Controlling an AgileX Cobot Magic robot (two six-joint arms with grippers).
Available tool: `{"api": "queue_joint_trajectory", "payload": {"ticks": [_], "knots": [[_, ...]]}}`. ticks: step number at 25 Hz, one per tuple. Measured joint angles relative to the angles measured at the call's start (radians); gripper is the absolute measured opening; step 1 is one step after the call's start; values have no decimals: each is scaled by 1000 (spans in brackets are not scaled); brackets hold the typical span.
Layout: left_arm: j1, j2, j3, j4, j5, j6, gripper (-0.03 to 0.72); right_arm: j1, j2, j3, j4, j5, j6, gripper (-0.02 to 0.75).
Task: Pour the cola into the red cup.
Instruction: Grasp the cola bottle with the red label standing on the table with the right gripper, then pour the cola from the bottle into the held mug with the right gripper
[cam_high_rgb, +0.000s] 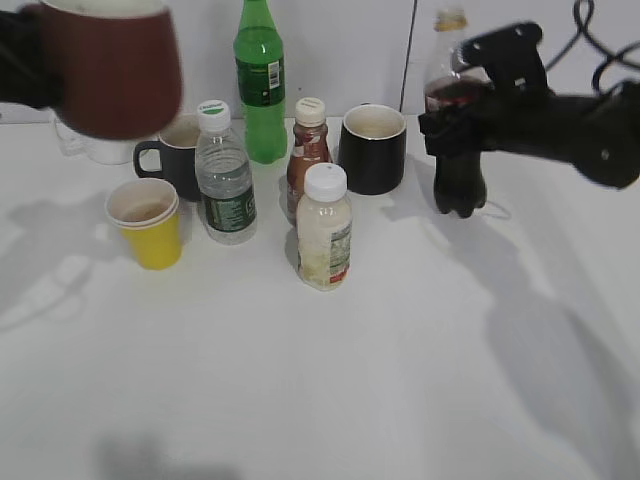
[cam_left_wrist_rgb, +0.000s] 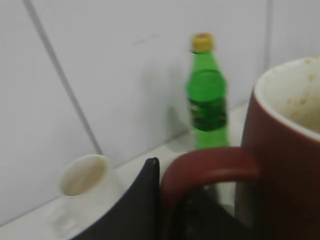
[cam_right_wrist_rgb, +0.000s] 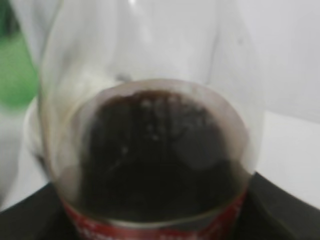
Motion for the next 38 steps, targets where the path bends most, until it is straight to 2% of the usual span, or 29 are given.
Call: {"api": "queue_joint_trajectory", "payload": {"ticks": [5,8,17,29,38], "knots": [[-128,17,0,0,32,0,43,100,-169,1,-17,182,-173,459],[-177,61,0,0,33,0,43,162,-246,1,-18,248,-270,459],[-225,169,0,-13,-54,0,43,294,-354,1,-20,350,-678,459],[-278,175,1,-40,-95,0,43,318,-354,1,-20,350,-997,459],[-283,178,1,-39,-95,0,43,319,-354,1,-18,283,-1130,459]]}}
